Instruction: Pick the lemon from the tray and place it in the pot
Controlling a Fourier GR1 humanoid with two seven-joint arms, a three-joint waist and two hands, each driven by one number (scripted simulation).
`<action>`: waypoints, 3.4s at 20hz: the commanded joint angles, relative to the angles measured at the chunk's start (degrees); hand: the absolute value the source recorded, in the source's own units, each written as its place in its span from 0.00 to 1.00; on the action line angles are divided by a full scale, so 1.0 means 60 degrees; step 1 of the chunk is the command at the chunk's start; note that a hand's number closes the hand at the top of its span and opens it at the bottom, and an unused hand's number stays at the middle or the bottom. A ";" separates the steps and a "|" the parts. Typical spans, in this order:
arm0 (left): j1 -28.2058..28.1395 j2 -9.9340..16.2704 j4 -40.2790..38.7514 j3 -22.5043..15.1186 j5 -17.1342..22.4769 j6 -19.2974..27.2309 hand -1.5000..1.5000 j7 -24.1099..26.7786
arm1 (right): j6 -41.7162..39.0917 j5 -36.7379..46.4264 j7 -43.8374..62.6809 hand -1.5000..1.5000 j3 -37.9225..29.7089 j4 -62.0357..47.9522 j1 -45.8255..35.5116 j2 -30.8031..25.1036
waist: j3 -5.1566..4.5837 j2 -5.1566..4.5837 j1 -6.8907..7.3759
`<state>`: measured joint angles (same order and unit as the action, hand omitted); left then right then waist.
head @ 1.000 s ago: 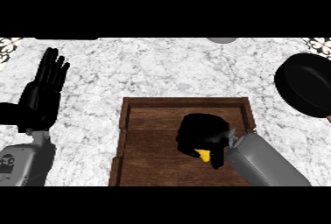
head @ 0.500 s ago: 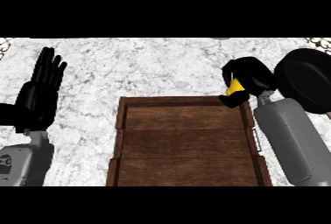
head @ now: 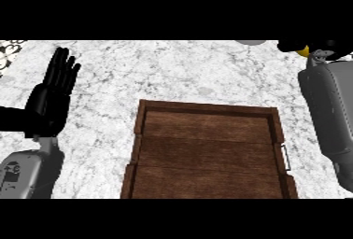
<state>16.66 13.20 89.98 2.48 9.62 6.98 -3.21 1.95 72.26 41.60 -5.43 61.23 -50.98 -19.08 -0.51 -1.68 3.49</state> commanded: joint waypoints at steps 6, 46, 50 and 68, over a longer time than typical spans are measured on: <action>0.0179 -0.0259 -0.0341 -0.0302 -0.0176 -0.0001 0.50 0.0150 | 0.1081 0.3809 0.5469 1.00 -0.0077 -0.1737 -0.2301 -0.0136 | 0.0049 -0.0006 0.0275; -0.0084 -0.0439 -0.0097 0.0187 -0.0352 0.0118 0.50 -0.0062 | 0.3527 -0.0654 0.0287 0.00 -0.4970 -0.3269 0.1377 -0.1270 | 0.0097 0.0259 -0.0525; 0.0071 -0.0384 -0.1047 0.0392 -0.0321 -0.0257 0.50 0.0809 | 0.4864 -0.1032 -0.1143 0.00 -0.4997 -0.4104 0.1023 -0.1557 | 0.0098 0.0190 -0.0457; -0.0063 -0.0334 -0.0641 0.0541 -0.0387 -0.0099 0.50 0.0239 | 0.7865 -0.4305 -0.2697 0.00 -0.5857 0.0179 0.2919 -0.0712 | 0.0088 0.0298 -0.0700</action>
<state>16.20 11.60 88.10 5.62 7.75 6.58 -3.26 46.27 51.18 29.08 -39.71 56.47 -39.37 -24.37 0.00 0.18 -0.31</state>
